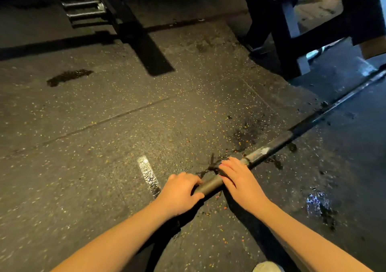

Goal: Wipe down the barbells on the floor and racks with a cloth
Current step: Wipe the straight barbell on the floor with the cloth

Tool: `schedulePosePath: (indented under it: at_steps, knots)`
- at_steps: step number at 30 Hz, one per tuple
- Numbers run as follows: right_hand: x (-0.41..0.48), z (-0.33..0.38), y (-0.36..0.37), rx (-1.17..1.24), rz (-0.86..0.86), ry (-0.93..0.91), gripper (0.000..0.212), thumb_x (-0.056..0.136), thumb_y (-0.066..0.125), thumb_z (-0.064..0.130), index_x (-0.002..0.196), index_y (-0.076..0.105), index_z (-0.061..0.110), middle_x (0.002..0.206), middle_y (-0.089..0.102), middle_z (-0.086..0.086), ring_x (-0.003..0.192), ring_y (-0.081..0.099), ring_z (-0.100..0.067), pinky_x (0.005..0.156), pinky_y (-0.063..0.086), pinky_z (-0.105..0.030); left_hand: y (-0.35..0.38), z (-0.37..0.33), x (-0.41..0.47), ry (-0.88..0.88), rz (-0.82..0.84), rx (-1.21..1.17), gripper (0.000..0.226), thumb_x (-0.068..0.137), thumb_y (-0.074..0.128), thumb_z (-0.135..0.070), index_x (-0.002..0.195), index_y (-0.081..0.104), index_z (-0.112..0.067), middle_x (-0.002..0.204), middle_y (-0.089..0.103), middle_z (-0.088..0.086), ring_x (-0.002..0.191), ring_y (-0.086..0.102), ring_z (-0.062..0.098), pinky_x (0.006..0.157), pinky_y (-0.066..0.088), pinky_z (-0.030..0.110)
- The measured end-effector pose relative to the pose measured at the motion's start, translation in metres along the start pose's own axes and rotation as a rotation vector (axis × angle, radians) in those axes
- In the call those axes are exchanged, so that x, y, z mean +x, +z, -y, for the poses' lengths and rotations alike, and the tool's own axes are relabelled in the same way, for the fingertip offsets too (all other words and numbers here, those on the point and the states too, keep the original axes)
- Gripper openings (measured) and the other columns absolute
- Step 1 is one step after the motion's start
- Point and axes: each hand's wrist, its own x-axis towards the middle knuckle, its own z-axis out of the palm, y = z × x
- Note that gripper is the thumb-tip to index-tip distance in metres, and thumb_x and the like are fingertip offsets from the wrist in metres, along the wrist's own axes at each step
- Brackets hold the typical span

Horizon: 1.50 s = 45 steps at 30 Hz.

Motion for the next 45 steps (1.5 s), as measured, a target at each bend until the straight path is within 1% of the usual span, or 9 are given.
schedulePosePath:
  at_steps: [3,6,9,13,18,25,32,38,45]
  knots:
    - [0.011,-0.01,-0.018,0.078,-0.03,-0.093,0.024,0.092,0.052,0.019,0.107,0.067,0.009,0.108,0.066,-0.004,0.105,0.057,-0.022,0.098,0.047,-0.039,-0.002,-0.005,-0.002,-0.018,0.029,0.052,0.036,0.093,0.052,-0.043,0.125,0.054,-0.027,0.121,0.057,-0.007,0.117,0.046,0.014,0.1,0.028,0.032]
    - [0.026,-0.023,-0.03,0.42,-0.122,0.277,0.019,0.097,0.05,0.019,0.099,0.066,0.009,0.089,0.067,-0.001,0.088,0.06,-0.015,0.09,0.048,-0.036,-0.003,-0.013,-0.003,-0.023,0.054,0.139,0.032,0.096,0.049,-0.04,0.121,0.054,-0.021,0.119,0.058,-0.003,0.116,0.046,0.017,0.099,0.03,0.033]
    - [0.038,-0.034,-0.036,0.939,-0.196,0.674,0.032,0.092,0.052,0.029,0.115,0.062,0.01,0.11,0.066,-0.009,0.102,0.063,-0.021,0.094,0.049,-0.037,-0.011,-0.017,0.004,-0.005,0.135,0.282,0.031,0.096,0.049,-0.037,0.118,0.055,-0.017,0.119,0.059,0.002,0.115,0.049,0.022,0.095,0.033,0.035]
    - [0.038,-0.029,-0.049,1.325,-0.047,0.78,0.012,0.096,0.051,0.01,0.095,0.063,0.011,0.089,0.066,-0.008,0.08,0.064,-0.02,0.072,0.053,-0.03,-0.029,-0.025,0.015,0.012,0.33,0.397,0.034,0.094,0.052,-0.034,0.121,0.055,-0.012,0.122,0.059,0.011,0.114,0.053,0.031,0.095,0.041,0.038]
    - [0.038,-0.02,-0.035,0.626,-0.07,0.54,0.02,0.09,0.05,0.001,0.092,0.06,0.018,0.065,0.057,-0.005,0.062,0.052,-0.016,0.058,0.037,-0.028,-0.043,-0.039,0.025,-0.033,0.538,0.403,0.037,0.092,0.055,-0.031,0.124,0.056,-0.011,0.12,0.061,0.014,0.11,0.057,0.034,0.09,0.047,0.036]
    - [0.033,-0.03,-0.015,-0.035,-0.41,-0.103,0.022,0.081,0.047,0.014,0.083,0.068,0.008,0.081,0.061,-0.005,0.075,0.05,-0.024,0.064,0.041,-0.03,-0.035,-0.037,0.032,-0.014,0.492,0.429,0.044,0.095,0.052,-0.038,0.127,0.049,-0.007,0.121,0.059,0.015,0.111,0.056,0.034,0.09,0.045,0.037]
    - [0.015,-0.038,-0.012,0.057,-0.24,-0.234,0.028,0.092,0.053,0.026,0.102,0.07,0.007,0.092,0.064,-0.002,0.083,0.058,-0.024,0.073,0.05,-0.035,-0.007,-0.017,0.019,0.037,0.201,0.238,0.039,0.093,0.052,-0.045,0.113,0.048,-0.011,0.113,0.055,0.007,0.107,0.049,0.023,0.089,0.037,0.031]
    - [0.034,-0.022,-0.014,0.122,-0.297,0.039,0.035,0.088,0.043,0.024,0.109,0.066,0.005,0.091,0.062,-0.006,0.082,0.054,-0.024,0.073,0.044,-0.031,0.006,-0.007,0.012,0.043,0.049,0.111,0.04,0.089,0.051,-0.05,0.109,0.052,-0.016,0.107,0.057,-0.001,0.102,0.049,0.016,0.092,0.038,0.026]
    - [0.035,-0.013,-0.005,0.037,-0.192,-0.128,0.023,0.088,0.055,0.022,0.078,0.072,0.01,0.088,0.063,-0.004,0.083,0.058,-0.025,0.071,0.051,-0.038,0.007,-0.012,0.008,0.015,-0.011,0.094,0.038,0.086,0.056,-0.047,0.106,0.057,-0.015,0.102,0.06,0.0,0.098,0.053,0.018,0.091,0.04,0.031]
